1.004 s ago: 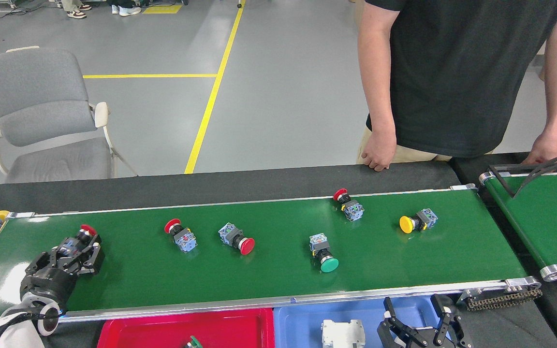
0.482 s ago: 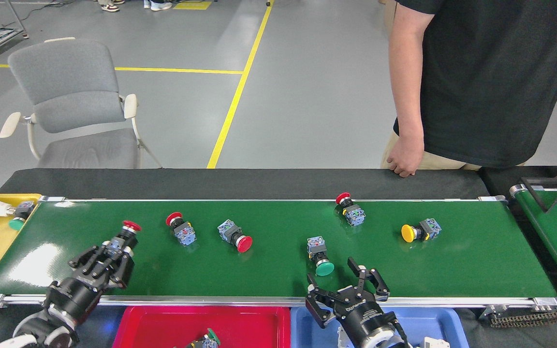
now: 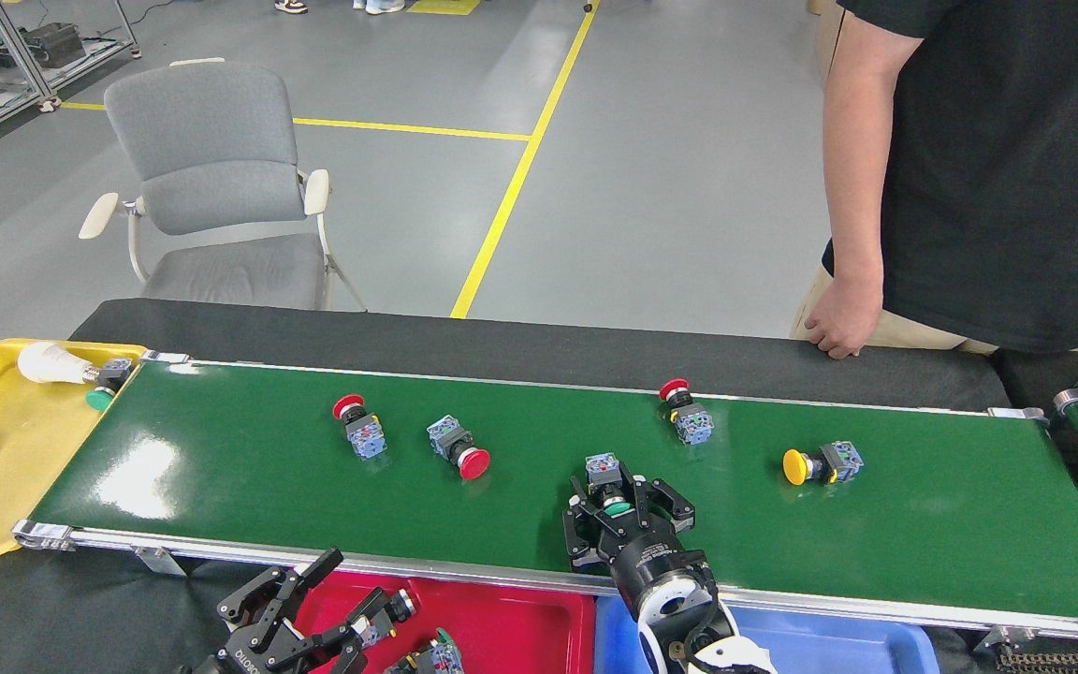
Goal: Pick switch part from conveyor to tray
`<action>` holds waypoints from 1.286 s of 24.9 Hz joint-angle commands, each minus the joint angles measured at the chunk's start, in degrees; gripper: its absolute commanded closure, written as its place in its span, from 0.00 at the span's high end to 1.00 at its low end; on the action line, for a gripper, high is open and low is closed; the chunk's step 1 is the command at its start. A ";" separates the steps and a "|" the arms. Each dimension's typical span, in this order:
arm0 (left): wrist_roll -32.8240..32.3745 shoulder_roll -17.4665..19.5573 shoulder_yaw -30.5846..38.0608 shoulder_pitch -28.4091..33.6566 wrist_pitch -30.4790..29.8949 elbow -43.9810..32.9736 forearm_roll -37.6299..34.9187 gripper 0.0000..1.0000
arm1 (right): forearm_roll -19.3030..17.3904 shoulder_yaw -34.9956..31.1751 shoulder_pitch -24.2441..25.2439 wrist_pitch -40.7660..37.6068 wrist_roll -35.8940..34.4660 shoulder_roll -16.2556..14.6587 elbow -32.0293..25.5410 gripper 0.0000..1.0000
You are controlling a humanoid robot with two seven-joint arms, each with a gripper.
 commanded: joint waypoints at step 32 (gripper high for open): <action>-6.77 4.63 1.08 -27.46 24.47 34.37 -6.32 0.99 | -2.88 -32.04 27.93 -11.29 -12.37 -4.61 -26.22 1.00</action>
